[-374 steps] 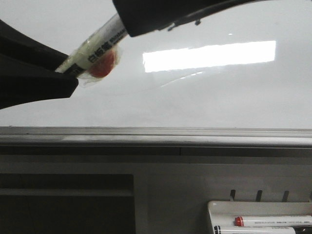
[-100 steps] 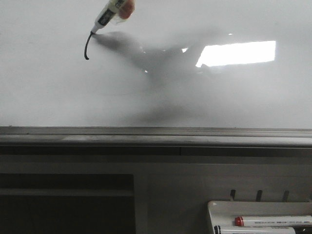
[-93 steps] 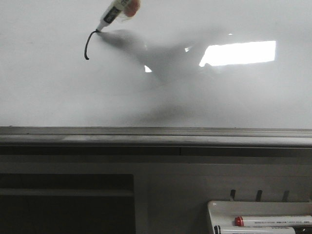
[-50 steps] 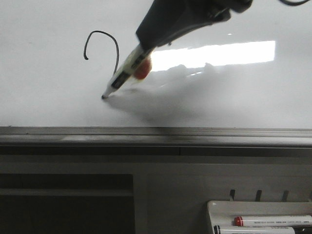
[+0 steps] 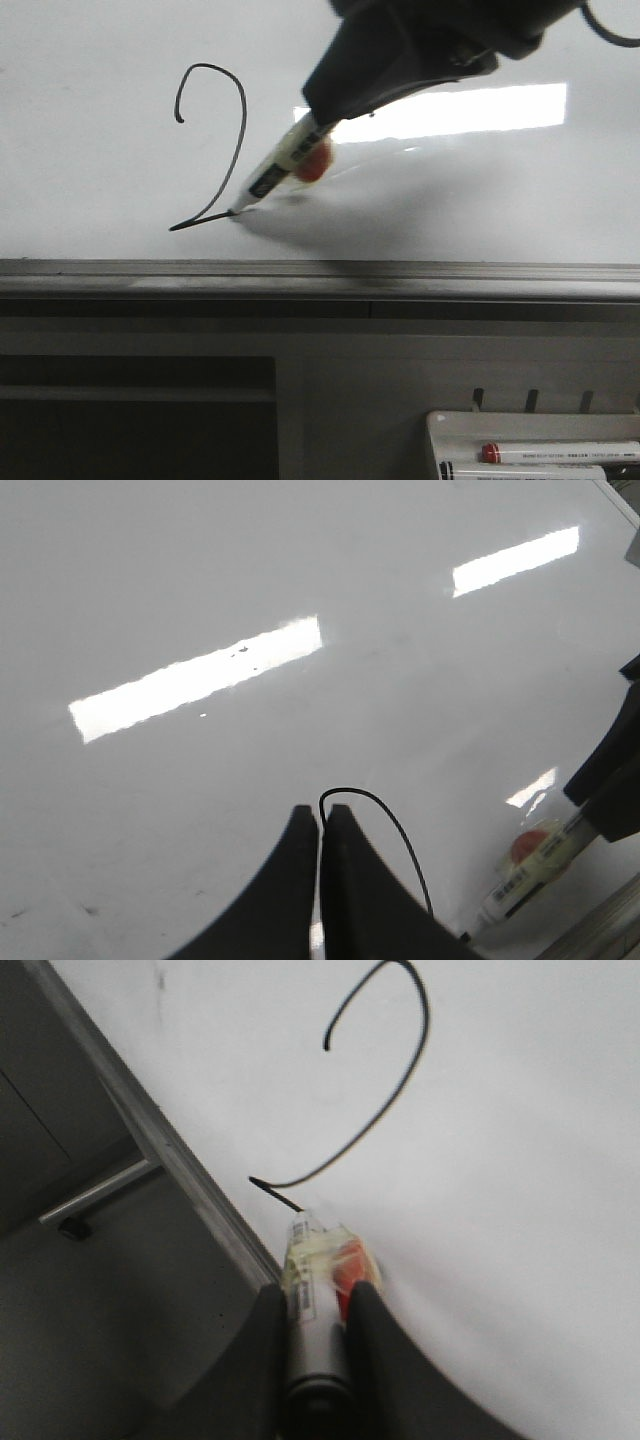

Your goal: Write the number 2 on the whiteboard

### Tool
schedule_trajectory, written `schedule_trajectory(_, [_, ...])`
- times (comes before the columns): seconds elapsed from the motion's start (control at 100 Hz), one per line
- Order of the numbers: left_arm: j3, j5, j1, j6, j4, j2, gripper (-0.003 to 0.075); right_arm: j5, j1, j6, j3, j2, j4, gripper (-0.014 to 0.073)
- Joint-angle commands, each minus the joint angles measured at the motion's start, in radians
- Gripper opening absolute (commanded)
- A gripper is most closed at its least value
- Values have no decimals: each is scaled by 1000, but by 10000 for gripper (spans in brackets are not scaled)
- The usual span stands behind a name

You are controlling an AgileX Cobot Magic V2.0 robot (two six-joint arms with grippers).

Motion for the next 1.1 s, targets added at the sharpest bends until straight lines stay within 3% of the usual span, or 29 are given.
schedule_trajectory(0.0, [-30,-79,2,-9,-7,1,-20,-26,-65,11,18,-62,-28,-49])
schedule_trajectory(0.23, [-30,-71,2,-9,14,1,-20,-12,-79,17,63,-150,-28,-50])
schedule_trajectory(0.34, [-30,-71,-14,-9,169,5,-7,33,-37,15,48,-176,-28,-50])
schedule_trajectory(0.44, [-30,-76,-58,-9,336,43,106,71,10,13,20,-176,-30,-50])
schedule_trajectory(0.49, [-30,-85,-88,-9,394,76,202,73,34,13,4,-172,-35,-50])
schedule_trajectory(0.62, [-34,-160,-172,-5,411,210,350,73,80,13,-43,-152,-38,-50])
schedule_trajectory(0.88, [-115,-190,-192,1,411,443,353,65,98,13,-56,-140,-32,-50])
schedule_trajectory(1.09, [-147,-210,-192,1,411,517,353,57,144,13,-60,-140,-32,-50])
